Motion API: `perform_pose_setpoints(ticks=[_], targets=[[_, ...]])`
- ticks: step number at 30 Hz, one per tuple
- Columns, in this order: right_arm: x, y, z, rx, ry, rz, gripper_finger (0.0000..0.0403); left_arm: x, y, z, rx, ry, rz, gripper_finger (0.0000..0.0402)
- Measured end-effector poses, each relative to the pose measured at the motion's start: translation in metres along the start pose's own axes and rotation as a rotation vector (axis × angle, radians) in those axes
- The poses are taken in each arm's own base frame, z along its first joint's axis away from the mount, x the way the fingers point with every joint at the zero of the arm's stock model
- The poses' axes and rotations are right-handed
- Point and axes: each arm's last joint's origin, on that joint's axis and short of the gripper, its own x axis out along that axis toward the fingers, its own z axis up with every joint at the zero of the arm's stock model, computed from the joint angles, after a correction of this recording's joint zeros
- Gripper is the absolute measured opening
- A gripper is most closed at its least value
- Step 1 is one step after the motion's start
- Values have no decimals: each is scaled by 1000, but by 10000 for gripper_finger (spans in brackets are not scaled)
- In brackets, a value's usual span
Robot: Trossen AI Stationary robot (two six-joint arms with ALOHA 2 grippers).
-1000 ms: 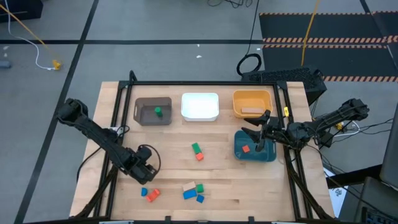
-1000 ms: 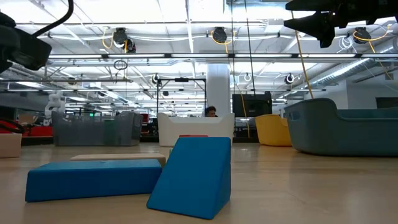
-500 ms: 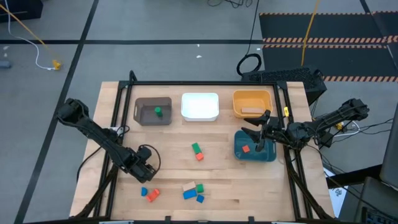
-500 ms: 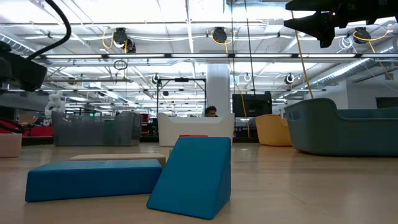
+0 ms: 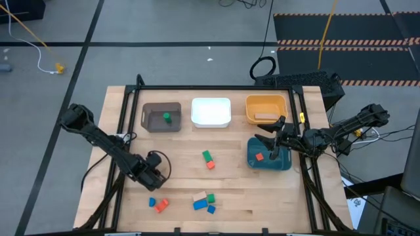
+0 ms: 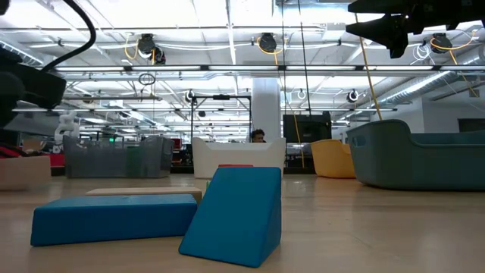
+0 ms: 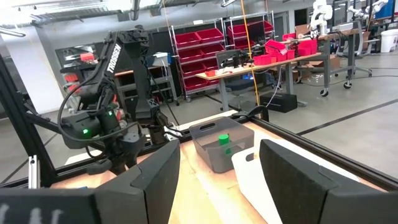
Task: Sort & place blocks by color
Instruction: Put the top brown block into the yellow bin
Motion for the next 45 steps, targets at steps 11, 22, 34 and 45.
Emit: perform_pose_setpoints(ticks=[11,22,34,45], targets=[[0,0,0,0,0,0,215,-1,-19,9,18,-51,-192,135],[0,0,0,0,0,0,215,-17,-24,46,140,-269,-327,135],[0,0,0,0,1,0,215,-56,-7,111,223,-598,-463,135],[0,0,0,0,0,0,215,-68,8,136,233,-718,-452,135]])
